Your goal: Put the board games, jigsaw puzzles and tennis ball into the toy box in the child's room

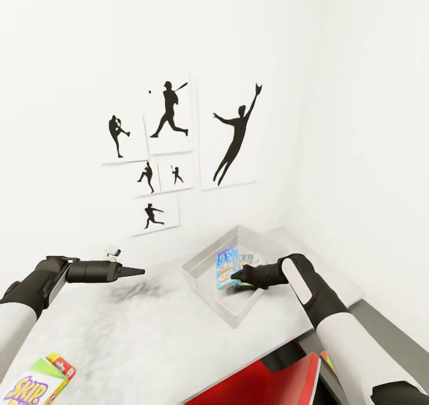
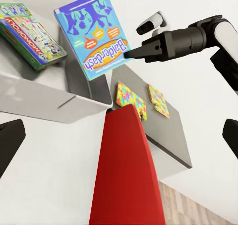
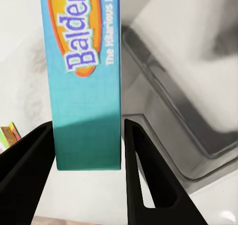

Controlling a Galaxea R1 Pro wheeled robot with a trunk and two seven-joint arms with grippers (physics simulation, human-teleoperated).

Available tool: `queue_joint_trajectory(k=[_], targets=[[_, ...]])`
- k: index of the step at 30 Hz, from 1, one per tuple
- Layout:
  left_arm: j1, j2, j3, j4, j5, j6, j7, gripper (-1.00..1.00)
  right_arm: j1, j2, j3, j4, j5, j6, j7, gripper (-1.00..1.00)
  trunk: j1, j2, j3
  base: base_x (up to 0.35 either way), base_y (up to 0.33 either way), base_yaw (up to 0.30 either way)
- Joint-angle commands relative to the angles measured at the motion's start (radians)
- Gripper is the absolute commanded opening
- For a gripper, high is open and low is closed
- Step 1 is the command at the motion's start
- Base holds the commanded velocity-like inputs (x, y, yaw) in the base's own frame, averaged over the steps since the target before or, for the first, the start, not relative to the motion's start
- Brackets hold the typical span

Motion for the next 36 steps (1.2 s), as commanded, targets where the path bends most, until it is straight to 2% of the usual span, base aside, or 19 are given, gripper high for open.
queue_joint_trajectory(k=[1,20,23,28,36], targets=[[-0.001,0.002,-0.008,0.0,0.01,0.011,0.0,1.0,-0.001,-0.001,0.002,-0.001,0.009,0.002,0.011,-1.0,0.001,-0.003,-0.004,0.0,0.0,0.0],[-0.001,0.003,-0.006,0.0,0.01,0.011,0.0,1.0,-0.026,-0.004,0.004,-0.001,0.01,0.002,0.016,-1.0,0.001,-0.003,-0.035,0.0,0.0,0.0],[-0.001,0.003,-0.006,0.0,0.01,0.011,0.0,1.0,-0.027,-0.004,0.014,-0.003,0.011,0.002,0.016,-1.0,0.001,-0.003,-0.04,0.0,0.0,0.0],[-0.001,0.003,-0.006,0.0,0.01,0.01,0.0,1.0,-0.027,-0.005,0.036,-0.01,0.011,0.002,0.016,-1.0,0.001,-0.003,-0.043,0.0,0.0,0.0],[-0.001,0.003,-0.007,0.0,0.01,0.01,0.0,1.0,-0.027,-0.005,0.034,-0.011,0.009,0.002,0.016,-1.0,0.001,-0.003,-0.044,0.0,0.0,0.0]])
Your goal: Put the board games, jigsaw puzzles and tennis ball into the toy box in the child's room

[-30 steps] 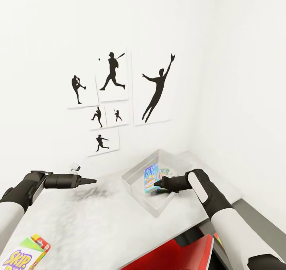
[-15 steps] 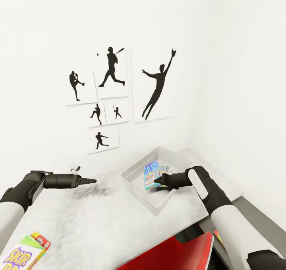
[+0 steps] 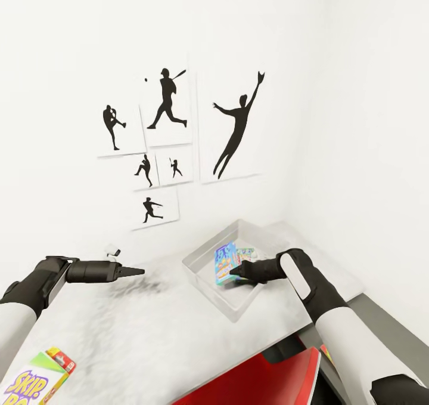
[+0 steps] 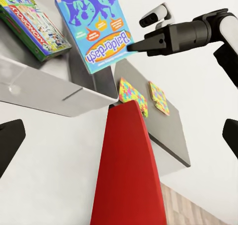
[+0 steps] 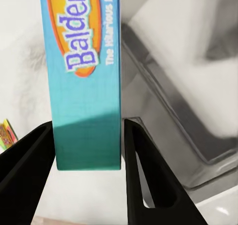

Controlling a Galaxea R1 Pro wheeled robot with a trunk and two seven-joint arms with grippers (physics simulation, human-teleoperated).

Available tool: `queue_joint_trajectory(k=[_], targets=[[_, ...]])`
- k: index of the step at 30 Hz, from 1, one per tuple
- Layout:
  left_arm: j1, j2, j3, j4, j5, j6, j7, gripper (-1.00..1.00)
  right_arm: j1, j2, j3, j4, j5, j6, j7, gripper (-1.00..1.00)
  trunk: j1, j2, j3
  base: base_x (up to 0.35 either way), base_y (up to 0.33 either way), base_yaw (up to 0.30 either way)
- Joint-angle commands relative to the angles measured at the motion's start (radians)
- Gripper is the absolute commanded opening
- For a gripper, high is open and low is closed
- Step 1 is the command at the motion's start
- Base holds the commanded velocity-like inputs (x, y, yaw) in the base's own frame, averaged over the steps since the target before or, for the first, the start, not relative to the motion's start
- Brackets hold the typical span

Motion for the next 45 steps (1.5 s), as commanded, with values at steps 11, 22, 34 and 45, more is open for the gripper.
queue_joint_trajectory(k=[11,22,34,45], targets=[[-0.001,0.002,-0.008,0.0,0.009,0.01,0.0,1.0,0.004,0.005,-0.015,-0.027,0.008,0.002,-0.002,-1.0,0.001,-0.002,-0.002,0.0,0.0,0.0],[-0.001,0.002,-0.009,0.0,0.009,0.009,0.0,1.0,-0.005,0.002,-0.034,-0.029,0.006,0.002,0.007,-1.0,0.001,-0.002,-0.002,0.0,0.0,0.0],[-0.001,0.002,-0.008,0.0,0.009,0.008,0.0,1.0,-0.11,0.002,0.106,0.109,0.005,0.002,0.12,-1.0,0.001,-0.002,-0.002,0.0,0.0,0.0],[-0.001,0.002,-0.008,0.0,0.009,0.008,0.0,1.0,-0.146,-0.004,0.189,0.163,0.011,0.002,0.173,-1.0,0.001,-0.002,-0.002,0.0,0.0,0.0]])
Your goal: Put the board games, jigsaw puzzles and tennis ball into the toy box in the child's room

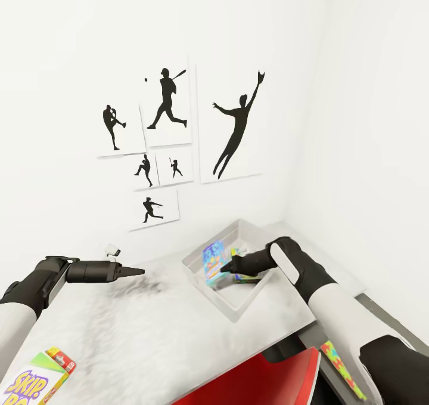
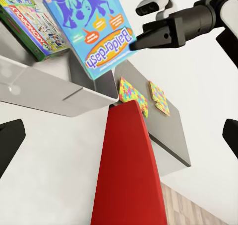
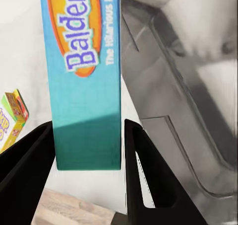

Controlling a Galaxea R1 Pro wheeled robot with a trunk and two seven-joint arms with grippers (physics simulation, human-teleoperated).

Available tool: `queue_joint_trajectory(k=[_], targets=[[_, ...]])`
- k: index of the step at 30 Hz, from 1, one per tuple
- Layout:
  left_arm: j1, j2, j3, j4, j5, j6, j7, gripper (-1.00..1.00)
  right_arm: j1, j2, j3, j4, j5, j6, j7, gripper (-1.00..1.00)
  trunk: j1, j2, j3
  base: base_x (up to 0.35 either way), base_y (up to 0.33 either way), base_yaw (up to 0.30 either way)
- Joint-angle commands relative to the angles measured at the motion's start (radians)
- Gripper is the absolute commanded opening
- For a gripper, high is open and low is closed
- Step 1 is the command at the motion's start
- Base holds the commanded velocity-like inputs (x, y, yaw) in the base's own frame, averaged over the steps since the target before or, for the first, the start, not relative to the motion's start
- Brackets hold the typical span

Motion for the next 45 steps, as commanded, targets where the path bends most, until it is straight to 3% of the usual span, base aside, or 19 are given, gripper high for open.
queue_joint_trajectory(k=[1,5,12,26,29,31,36,41,45], targets=[[-0.001,0.002,-0.008,0.0,0.009,0.011,0.0,1.0,-0.002,-0.008,0.003,0.0,0.008,0.001,0.011,-1.0,0.001,-0.002,-0.002,0.0,0.0,0.0],[-0.001,0.002,-0.008,0.0,0.009,0.01,0.0,1.0,-0.003,-0.034,0.002,0.0,0.006,0.001,0.012,-1.0,0.001,-0.002,-0.002,0.0,0.0,0.0],[-0.001,0.002,-0.009,0.0,0.009,0.009,0.0,1.0,-0.004,-0.049,0.004,-0.001,0.011,0.001,0.015,-1.0,0.001,-0.002,-0.002,0.0,0.0,0.0],[-0.001,0.0,-0.01,0.0,0.009,0.009,0.0,1.0,-0.033,-0.056,0.01,0.007,0.013,0.001,0.016,-1.0,0.001,-0.002,-0.002,0.0,0.0,0.0],[-0.001,0.0,-0.011,0.0,0.009,0.009,0.0,1.0,-0.059,-0.054,0.013,0.061,0.016,0.001,0.017,-1.0,0.001,-0.002,-0.002,0.0,0.0,0.0],[-0.001,0.0,-0.012,0.0,0.009,0.01,0.0,1.0,-0.093,-0.049,0.039,0.135,0.031,0.001,0.018,-1.0,0.001,-0.002,-0.002,0.0,0.0,0.0],[-0.001,0.0,-0.011,0.0,0.009,0.011,0.0,1.0,-0.14,-0.039,0.123,0.214,0.073,0.001,0.062,-1.0,0.001,-0.002,-0.002,0.0,0.0,0.0],[-0.001,0.0,-0.012,0.0,0.009,0.011,0.0,1.0,-0.148,-0.043,0.145,0.222,0.084,0.001,0.132,-1.0,0.001,-0.002,-0.002,0.0,0.0,0.0],[-0.001,0.0,-0.012,0.0,0.009,0.011,0.0,1.0,-0.149,-0.045,0.147,0.215,0.089,0.001,0.144,-1.0,0.001,-0.002,-0.002,0.0,0.0,0.0]])
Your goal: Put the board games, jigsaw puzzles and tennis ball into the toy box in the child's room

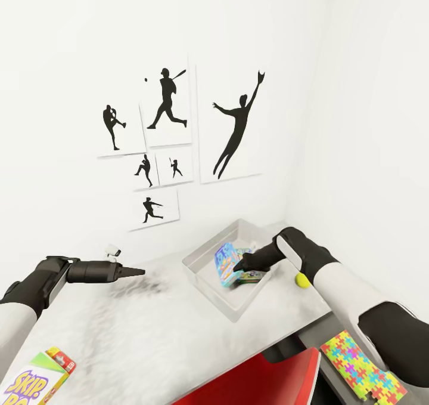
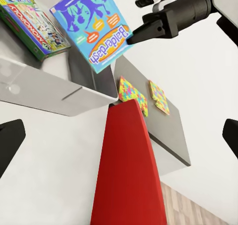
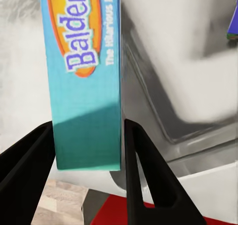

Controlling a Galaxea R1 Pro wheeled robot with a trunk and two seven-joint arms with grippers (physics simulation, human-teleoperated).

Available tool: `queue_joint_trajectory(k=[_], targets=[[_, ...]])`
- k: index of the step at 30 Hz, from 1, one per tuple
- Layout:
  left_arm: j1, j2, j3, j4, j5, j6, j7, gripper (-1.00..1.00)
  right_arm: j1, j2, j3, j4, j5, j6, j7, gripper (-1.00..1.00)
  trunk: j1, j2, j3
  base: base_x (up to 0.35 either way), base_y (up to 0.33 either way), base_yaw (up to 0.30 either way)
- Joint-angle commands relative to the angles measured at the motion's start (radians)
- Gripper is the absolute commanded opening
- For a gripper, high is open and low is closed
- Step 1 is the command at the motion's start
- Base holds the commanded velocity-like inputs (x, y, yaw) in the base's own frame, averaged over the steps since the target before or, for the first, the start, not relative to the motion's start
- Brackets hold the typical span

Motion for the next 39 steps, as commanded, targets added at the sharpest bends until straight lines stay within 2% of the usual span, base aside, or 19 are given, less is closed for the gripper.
queue_joint_trajectory(k=[1,14,29,39], targets=[[-0.001,0.002,-0.008,0.0,0.009,0.011,-0.001,1.0,-0.001,-0.001,0.005,-0.006,0.009,0.0,0.011,-1.0,0.001,-0.002,-0.002,0.0,0.0,0.0],[-0.001,0.002,-0.008,0.0,0.009,0.011,-0.001,1.0,-0.002,-0.007,0.007,-0.025,0.025,0.0,0.018,-1.0,0.001,-0.002,-0.017,0.0,0.0,0.0],[-0.001,0.003,-0.007,0.0,0.009,0.011,-0.001,1.0,-0.002,0.003,0.007,-0.026,0.031,0.0,0.018,-1.0,0.001,-0.002,-0.042,0.0,0.0,0.0],[-0.001,0.002,-0.008,0.0,0.009,0.011,-0.001,1.0,-0.002,0.003,0.031,-0.027,0.031,0.0,0.021,-1.0,0.001,-0.002,-0.058,0.0,0.0,0.0]])
